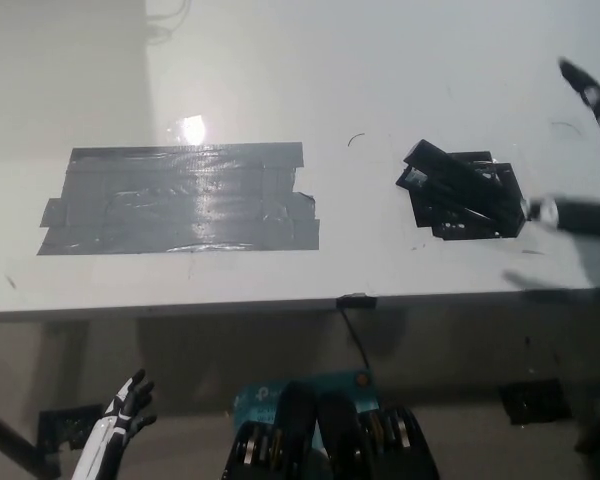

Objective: A stapler is kept on the black spot marked on the desk infront of the robot. The robot picks up the stapler using its right hand and passes it to a person

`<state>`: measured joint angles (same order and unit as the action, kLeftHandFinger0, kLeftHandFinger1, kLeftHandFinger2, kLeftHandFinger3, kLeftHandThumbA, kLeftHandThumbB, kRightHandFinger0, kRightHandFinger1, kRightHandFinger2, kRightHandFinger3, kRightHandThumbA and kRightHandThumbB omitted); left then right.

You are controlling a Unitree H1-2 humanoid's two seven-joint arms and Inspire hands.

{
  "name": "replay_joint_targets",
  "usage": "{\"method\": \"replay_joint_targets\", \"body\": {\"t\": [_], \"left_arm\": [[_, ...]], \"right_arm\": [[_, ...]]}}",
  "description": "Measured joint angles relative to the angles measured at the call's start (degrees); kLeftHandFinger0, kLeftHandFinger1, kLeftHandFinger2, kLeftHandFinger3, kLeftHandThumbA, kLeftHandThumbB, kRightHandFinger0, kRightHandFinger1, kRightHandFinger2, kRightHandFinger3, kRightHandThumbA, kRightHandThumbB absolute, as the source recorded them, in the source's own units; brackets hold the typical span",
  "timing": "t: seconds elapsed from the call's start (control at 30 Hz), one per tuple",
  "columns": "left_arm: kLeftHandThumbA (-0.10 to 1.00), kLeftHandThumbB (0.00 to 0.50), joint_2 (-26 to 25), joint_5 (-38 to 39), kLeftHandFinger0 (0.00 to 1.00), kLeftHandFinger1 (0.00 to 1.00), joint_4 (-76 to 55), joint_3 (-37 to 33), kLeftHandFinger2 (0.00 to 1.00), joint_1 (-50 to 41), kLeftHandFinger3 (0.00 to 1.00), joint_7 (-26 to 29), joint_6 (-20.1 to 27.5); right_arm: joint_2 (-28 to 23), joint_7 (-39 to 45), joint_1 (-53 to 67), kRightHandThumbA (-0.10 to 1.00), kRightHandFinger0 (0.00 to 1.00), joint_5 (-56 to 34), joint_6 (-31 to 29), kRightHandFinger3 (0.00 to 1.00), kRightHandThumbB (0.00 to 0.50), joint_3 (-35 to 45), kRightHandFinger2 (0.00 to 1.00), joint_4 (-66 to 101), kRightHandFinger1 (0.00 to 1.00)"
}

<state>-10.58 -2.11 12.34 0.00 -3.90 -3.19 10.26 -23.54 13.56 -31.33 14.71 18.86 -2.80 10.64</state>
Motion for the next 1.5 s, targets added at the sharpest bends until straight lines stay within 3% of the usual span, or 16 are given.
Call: {"method": "replay_joint_targets", "body": {"t": [0.23, 0.43, 0.6, 0.67, 0.8, 1.07, 1.5], "left_arm": [[1.00, 0.478, 0.0, 0.0, 0.95, 1.00, -0.3, 0.0, 1.00, -0.1, 1.00, 0.0, 0.0], [1.00, 0.500, 0.0, 0.0, 0.98, 1.00, -0.3, 0.0, 1.00, -0.1, 1.00, 0.0, 0.0], [1.00, 0.495, 0.0, -0.3, 0.94, 1.00, -0.4, -0.1, 1.00, -0.1, 1.00, 0.0, 0.0], [1.00, 0.500, 0.0, -0.4, 0.95, 1.00, -0.4, -0.1, 1.00, -0.1, 1.00, 0.0, 0.0], [1.00, 0.500, 0.0, -0.6, 0.93, 1.00, -0.5, -0.1, 1.00, -0.1, 1.00, 0.0, 0.0], [1.00, 0.500, 0.0, -0.8, 0.96, 1.00, -0.7, -0.1, 1.00, 0.1, 1.00, 0.0, 0.0], [1.00, 0.500, 0.0, -0.9, 0.97, 1.00, -1.2, -0.1, 1.00, 0.3, 1.00, -0.2, -0.2]], "right_arm": [[-0.2, 6.5, -13.3, 1.00, 1.00, 5.7, 5.2, 1.00, 0.355, -6.2, 1.00, -19.9, 1.00], [0.7, 8.7, -18.5, 1.00, 1.00, 9.2, 6.8, 1.00, 0.306, -10.3, 1.00, -30.0, 1.00], [2.6, 9.5, -21.7, 1.00, 1.00, 10.7, 7.2, 1.00, 0.330, -11.5, 1.00, -38.3, 1.00], [3.3, 9.6, -22.7, 1.00, 1.00, 11.2, 7.5, 1.00, 0.307, -11.9, 1.00, -41.8, 1.00], [4.3, 9.6, -24.1, 1.00, 1.00, 11.7, 7.7, 1.00, 0.311, -12.6, 1.00, -47.2, 1.00], [5.0, 9.5, -26.7, 1.00, 1.00, 11.9, 7.7, 1.00, 0.336, -13.8, 1.00, -54.1, 1.00], [6.9, 8.8, -27.9, 1.00, 1.00, 12.2, 7.7, 1.00, 0.327, -14.9, 1.00, -59.9, 1.00]]}}
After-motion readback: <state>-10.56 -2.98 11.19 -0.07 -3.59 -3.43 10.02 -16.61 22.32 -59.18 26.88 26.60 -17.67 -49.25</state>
